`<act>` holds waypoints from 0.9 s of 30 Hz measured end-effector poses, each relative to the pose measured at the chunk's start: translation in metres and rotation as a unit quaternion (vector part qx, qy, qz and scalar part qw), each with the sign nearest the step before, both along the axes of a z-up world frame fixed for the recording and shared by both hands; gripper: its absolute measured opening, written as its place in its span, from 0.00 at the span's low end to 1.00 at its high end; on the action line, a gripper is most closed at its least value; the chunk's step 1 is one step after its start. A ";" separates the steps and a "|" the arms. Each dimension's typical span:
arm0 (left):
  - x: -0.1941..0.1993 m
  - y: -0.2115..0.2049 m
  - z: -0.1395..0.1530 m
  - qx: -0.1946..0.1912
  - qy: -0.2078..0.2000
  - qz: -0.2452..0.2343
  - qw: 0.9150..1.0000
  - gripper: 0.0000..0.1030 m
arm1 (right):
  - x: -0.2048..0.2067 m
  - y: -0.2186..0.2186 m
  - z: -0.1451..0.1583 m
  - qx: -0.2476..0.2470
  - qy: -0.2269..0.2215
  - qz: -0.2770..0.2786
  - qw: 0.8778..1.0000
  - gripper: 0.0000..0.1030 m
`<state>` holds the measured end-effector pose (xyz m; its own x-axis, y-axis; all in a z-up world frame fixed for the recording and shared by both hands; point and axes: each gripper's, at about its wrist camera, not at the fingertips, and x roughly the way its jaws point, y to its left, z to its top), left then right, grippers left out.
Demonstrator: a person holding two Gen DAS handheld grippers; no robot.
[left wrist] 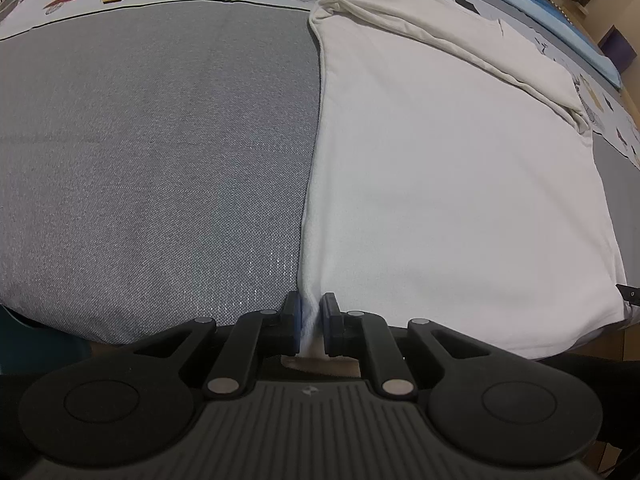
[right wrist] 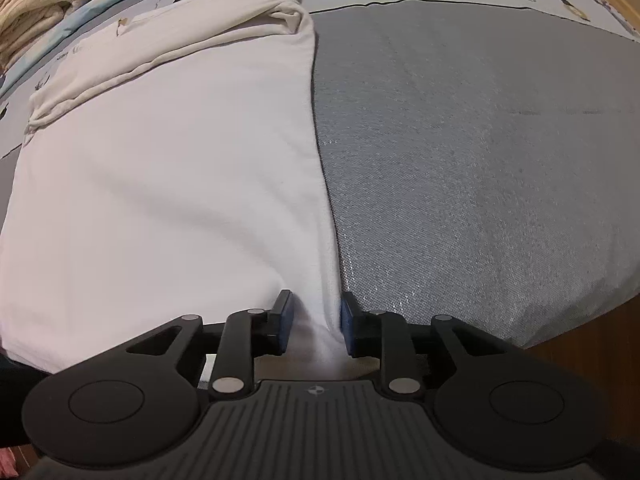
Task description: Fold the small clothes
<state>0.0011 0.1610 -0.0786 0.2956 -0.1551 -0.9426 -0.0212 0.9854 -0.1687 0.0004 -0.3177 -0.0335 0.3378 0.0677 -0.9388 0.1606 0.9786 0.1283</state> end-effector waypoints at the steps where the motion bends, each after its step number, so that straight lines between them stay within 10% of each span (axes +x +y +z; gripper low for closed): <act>1: 0.000 0.000 0.000 0.000 0.000 0.000 1.000 0.11 | 0.000 0.001 0.000 0.000 0.000 0.001 1.000 0.26; 8: 0.000 -0.001 -0.001 0.003 -0.002 -0.003 1.000 0.11 | -0.001 0.000 0.000 0.004 -0.004 -0.002 1.000 0.08; 27: -0.001 -0.005 0.000 0.015 -0.008 -0.015 1.000 0.10 | -0.004 -0.003 0.004 0.013 -0.016 -0.012 1.000 0.05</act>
<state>-0.0002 0.1558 -0.0789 0.3065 -0.1358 -0.9421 0.0101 0.9902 -0.1394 -0.0040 -0.3208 -0.0299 0.3694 0.0834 -0.9255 0.1796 0.9708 0.1592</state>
